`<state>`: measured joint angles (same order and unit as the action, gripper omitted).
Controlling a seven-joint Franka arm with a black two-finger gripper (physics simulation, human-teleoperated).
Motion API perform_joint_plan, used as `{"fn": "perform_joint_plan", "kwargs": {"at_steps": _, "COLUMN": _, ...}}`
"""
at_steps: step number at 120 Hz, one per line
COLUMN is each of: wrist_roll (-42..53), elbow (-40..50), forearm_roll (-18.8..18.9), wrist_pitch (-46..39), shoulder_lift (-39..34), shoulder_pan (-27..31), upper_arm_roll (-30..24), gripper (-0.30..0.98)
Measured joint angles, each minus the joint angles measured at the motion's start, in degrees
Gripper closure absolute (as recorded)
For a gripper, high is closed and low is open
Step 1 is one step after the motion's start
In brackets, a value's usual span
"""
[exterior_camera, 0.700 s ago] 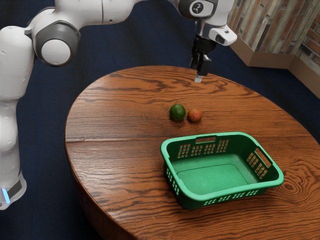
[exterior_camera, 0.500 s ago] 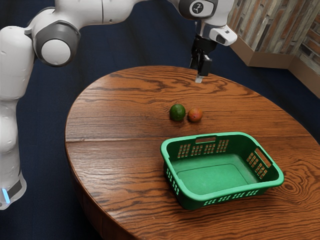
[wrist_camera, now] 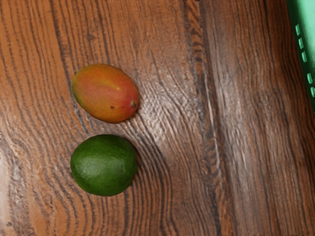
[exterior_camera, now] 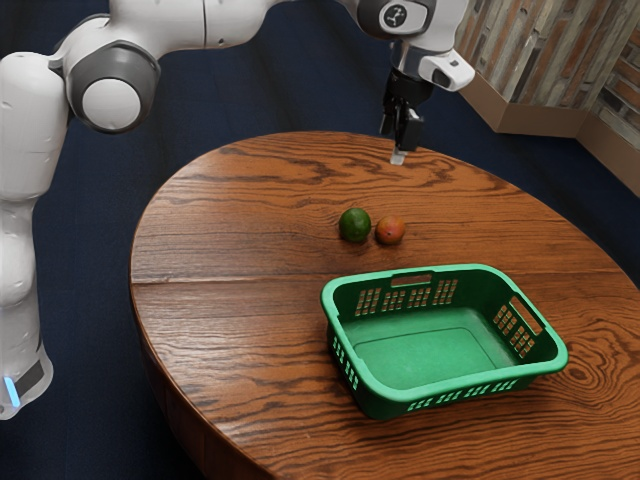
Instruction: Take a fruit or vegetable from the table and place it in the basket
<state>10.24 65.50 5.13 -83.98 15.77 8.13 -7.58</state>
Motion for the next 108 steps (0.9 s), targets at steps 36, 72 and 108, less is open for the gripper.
{"fn": "perform_joint_plan", "kwargs": {"at_steps": 36, "wrist_roll": 25.3, "elbow": 2.4, "forearm_roll": 1.5, "wrist_pitch": -5.6, "shoulder_lift": -0.3, "shoulder_pan": -0.6, "upper_arm_roll": -2.4, "gripper": 0.0}}
{"fn": "perform_joint_plan", "kwargs": {"at_steps": 72, "wrist_roll": 46.5, "elbow": 4.2, "forearm_roll": -0.4, "wrist_pitch": -7.0, "shoulder_lift": -1.3, "shoulder_pan": 0.0, "upper_arm_roll": -2.0, "gripper": 0.0}}
{"fn": "perform_joint_plan", "kwargs": {"at_steps": 108, "wrist_roll": 63.6, "elbow": 4.1, "forearm_roll": -3.2, "wrist_pitch": -4.2, "shoulder_lift": -0.4, "shoulder_pan": 0.7, "upper_arm_roll": -0.1, "gripper": 0.0}}
